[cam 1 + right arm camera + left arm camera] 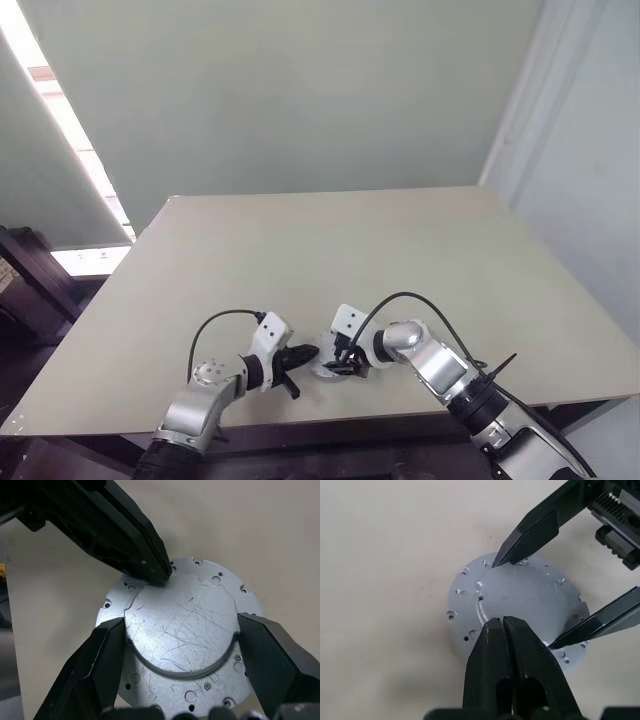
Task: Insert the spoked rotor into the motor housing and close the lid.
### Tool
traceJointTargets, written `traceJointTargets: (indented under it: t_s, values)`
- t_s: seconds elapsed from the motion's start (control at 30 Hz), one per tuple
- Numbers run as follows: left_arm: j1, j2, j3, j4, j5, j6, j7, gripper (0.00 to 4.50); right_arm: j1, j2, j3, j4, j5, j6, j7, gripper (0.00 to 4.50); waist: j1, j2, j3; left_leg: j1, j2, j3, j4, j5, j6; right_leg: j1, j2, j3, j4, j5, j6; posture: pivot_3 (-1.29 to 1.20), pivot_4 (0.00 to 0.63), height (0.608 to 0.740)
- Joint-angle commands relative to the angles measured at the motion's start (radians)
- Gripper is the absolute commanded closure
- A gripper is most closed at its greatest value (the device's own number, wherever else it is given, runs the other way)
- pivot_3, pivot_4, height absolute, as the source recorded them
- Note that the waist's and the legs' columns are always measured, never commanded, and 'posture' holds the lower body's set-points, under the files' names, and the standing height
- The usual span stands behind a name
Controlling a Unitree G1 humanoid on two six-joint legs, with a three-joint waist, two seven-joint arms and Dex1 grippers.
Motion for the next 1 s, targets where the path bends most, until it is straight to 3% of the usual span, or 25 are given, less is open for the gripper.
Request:
traceJointTargets:
  t_s: [0.03,0.37,0.53,0.73,0.87,1.0]
  values:
    - [0.02,0.023,-0.012,0.015,0.022,0.041,0.001,4.5,0.006,-0.019,0.004,-0.018,-0.011,0.014,0.002,1.27,0.0,0.0,0.0,0.0,0.0,0.0,0.0,0.0,0.0,0.0,0.0,0.0,0.0,0.0,0.0,0.0,0.0,0.74]
    - [0.02,0.016,-0.025,0.018,0.025,0.049,0.004,4.5,0.017,0.002,-0.022,-0.009,0.012,-0.002,-0.017,1.27,0.0,0.0,0.0,0.0,0.0,0.0,0.0,0.0,0.0,0.0,0.0,0.0,0.0,0.0,0.0,0.0,0.0,0.74]
    - [0.01,0.009,-0.04,0.025,0.033,0.044,0.001,4.5,0.03,0.008,-0.044,0.001,0.031,-0.099,-0.012,1.27,-0.001,0.0,0.0,0.001,0.0,0.0,-0.001,0.0,0.0,0.0,0.0,0.0,0.0,0.0,0.0,0.0,0.0,0.74]
    - [0.006,0.008,-0.048,0.02,0.036,0.044,0.0,4.5,0.012,-0.014,-0.021,0.012,-0.02,-0.129,-0.03,1.27,0.0,0.0,0.0,0.001,0.0,0.0,-0.001,0.0,0.0,0.0,0.0,0.0,0.0,0.0,0.0,0.0,0.0,0.74]
    - [0.004,0.005,-0.052,0.018,0.039,0.045,0.002,4.5,0.006,-0.02,-0.014,0.015,-0.025,-0.104,-0.021,0.01,-0.001,0.0,0.0,0.002,0.0,0.0,0.0,0.0,0.0,0.001,0.0,0.0,0.0,0.0,0.0,0.0,0.0,0.74]
    - [0.004,0.003,-0.052,0.016,0.042,0.045,0.0,4.5,0.007,-0.021,-0.016,0.012,-0.019,-0.094,-0.02,0.01,-0.001,0.0,0.0,0.004,0.001,-0.001,-0.001,0.0,0.0,0.003,0.0,0.0,0.0,-0.001,0.0,0.0,0.0,0.74]
